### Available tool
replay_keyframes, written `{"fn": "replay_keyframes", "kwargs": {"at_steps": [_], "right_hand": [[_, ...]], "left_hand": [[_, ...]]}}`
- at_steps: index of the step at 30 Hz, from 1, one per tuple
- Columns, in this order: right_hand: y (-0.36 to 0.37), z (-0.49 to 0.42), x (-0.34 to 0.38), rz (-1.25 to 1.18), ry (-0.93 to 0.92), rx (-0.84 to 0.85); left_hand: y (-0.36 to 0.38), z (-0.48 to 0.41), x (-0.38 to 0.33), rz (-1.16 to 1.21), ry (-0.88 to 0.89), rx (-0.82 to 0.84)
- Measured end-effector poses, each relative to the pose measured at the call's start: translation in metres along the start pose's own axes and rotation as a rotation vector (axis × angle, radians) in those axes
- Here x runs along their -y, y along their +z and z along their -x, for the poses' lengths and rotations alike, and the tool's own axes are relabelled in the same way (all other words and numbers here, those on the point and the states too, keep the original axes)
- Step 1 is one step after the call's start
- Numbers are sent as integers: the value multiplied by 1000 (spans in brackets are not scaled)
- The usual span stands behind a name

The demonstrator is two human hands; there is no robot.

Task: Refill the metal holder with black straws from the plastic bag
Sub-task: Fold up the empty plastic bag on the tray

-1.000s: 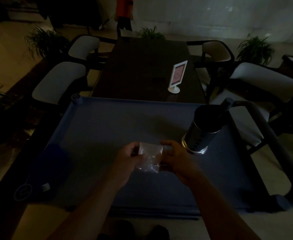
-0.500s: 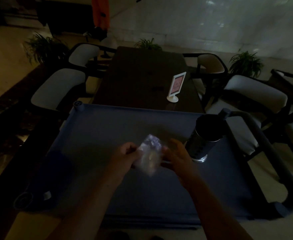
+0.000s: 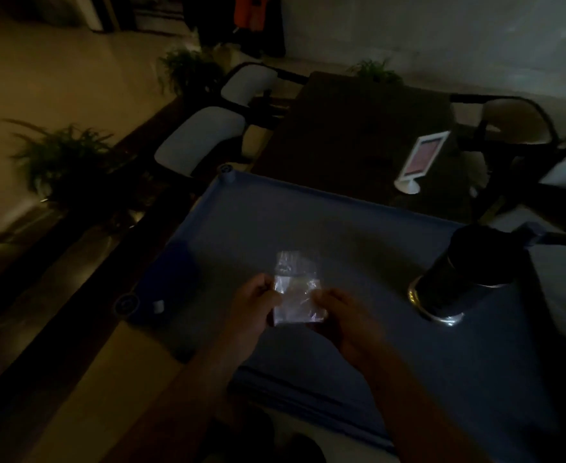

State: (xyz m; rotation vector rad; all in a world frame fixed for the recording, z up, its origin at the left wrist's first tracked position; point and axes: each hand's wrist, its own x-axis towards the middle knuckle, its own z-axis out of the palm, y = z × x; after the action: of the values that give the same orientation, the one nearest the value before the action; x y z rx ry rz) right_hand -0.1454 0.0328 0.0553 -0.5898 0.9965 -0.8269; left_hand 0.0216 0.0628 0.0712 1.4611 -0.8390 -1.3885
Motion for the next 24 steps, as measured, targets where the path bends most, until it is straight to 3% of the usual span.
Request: {"fn": "replay_keyframes", "kwargs": {"at_steps": [5, 10, 17, 24], "right_hand": [[15, -9, -29, 230, 95, 201], [53, -8, -84, 666, 11, 392], [116, 17, -163, 809, 122, 636], [154, 42, -255, 1057, 125, 646]], "left_hand": [[-30, 46, 29, 132, -72, -211], [-64, 117, 62, 89, -66, -498], [-120, 211, 116, 209, -155, -794], [-172, 260, 187, 235, -298, -910]]}}
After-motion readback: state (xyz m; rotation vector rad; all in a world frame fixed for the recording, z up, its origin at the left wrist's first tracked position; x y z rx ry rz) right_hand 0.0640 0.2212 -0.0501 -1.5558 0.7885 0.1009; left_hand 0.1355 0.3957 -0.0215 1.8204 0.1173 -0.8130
